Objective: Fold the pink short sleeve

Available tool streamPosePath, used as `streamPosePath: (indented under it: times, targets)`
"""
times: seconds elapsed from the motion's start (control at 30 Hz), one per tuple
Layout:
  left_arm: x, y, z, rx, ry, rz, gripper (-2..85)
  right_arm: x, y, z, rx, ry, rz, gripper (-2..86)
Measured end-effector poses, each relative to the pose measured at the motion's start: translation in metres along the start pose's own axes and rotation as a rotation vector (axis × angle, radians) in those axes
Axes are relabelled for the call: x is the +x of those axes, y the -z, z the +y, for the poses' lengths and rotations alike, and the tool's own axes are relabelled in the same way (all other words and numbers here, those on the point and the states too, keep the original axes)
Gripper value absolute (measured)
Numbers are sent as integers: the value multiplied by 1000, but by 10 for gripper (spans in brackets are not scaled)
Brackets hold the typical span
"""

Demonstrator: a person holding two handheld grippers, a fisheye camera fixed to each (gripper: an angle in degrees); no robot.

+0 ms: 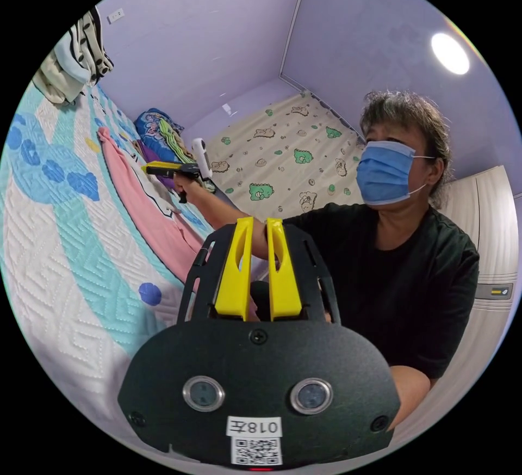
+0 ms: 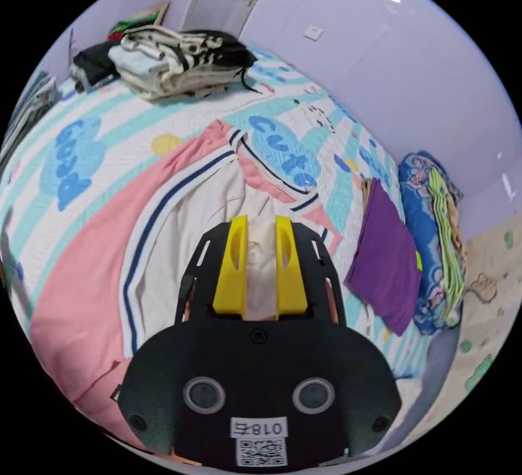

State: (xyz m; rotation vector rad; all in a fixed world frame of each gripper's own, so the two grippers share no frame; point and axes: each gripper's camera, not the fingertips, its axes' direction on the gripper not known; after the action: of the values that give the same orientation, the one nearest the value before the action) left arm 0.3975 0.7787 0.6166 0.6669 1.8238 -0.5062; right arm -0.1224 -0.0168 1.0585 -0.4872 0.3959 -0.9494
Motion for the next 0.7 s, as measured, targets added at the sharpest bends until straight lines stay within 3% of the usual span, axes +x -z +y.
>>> streamPosePath:
  times: [0.1, 0.33, 0.47, 0.6, 0.7]
  targets:
    - [0, 3, 2, -1, 4, -5, 46, -7, -30, -15, -230, 21, 15, 47]
    - [4, 2, 5, -6, -3, -3, 47, 5, -1, -2, 65, -201, 162, -1]
    - [4, 1, 8, -2, 8, -14, 47, 26, -46, 8, -155, -352, 42, 49]
    - [7, -2, 9, -1, 6, -15, 47, 36, -13, 34, 86, -492, -41, 64]
    - [7, -5, 10, -5, 13, -12, 47, 14, 3, 30, 193, -349, -103, 68]
